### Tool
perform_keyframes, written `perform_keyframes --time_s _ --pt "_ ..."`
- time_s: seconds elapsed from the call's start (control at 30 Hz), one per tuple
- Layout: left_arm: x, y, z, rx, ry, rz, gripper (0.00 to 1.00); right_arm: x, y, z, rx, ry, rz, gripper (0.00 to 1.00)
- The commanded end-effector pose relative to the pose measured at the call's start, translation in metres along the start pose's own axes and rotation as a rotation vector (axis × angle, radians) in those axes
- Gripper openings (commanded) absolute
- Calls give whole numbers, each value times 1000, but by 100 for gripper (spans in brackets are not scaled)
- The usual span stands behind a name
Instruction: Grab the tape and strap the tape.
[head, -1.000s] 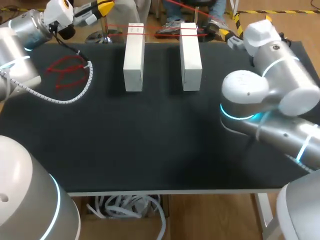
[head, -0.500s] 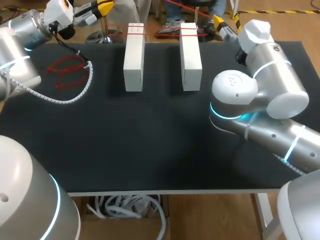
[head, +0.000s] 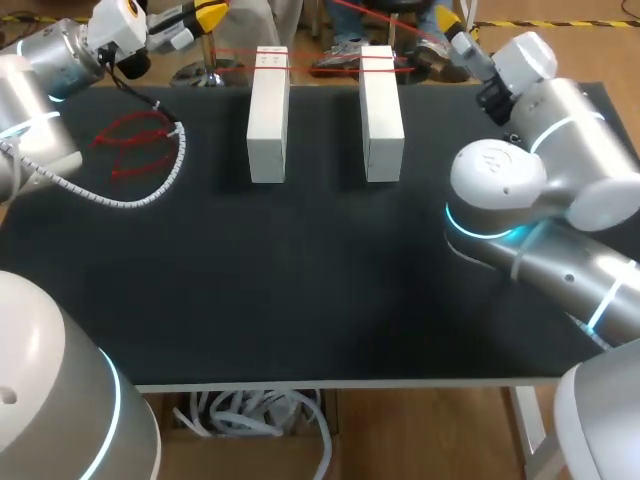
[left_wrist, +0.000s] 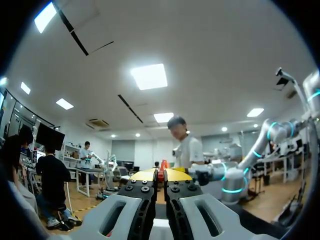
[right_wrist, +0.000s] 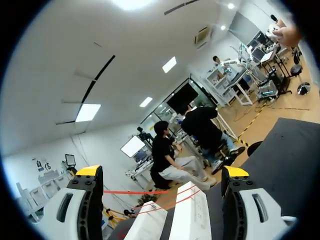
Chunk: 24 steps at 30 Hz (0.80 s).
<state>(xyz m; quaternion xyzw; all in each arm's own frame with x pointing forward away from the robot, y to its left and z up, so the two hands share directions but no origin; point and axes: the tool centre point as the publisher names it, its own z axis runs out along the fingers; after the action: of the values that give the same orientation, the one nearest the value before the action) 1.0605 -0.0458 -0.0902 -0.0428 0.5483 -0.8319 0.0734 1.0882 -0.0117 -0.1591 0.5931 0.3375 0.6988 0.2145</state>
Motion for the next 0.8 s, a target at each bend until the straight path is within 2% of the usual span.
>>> perform_keyframes --time_s 0.03,0.27,0.3,0.47,0.53,0.7,0.8 --pt "1 0 0 1 -2 2 0 -7 2 -3 1 65 3 100" --pt "1 0 0 1 -2 2 0 -7 2 -3 1 65 3 100" --pt "1 0 0 1 -2 2 0 -2 -2 -3 -12 79 54 100" --pt "1 0 0 1 -2 2 0 12 -13 -6 -57 70 138 100" --pt "1 0 0 1 -2 2 0 16 -15 -8 -82 68 227 100" --pt "1 0 0 1 -2 2 0 23 -17 -11 -138 68 337 100" --pt "1 0 0 1 -2 2 0 28 -17 -10 -163 83 448 100"
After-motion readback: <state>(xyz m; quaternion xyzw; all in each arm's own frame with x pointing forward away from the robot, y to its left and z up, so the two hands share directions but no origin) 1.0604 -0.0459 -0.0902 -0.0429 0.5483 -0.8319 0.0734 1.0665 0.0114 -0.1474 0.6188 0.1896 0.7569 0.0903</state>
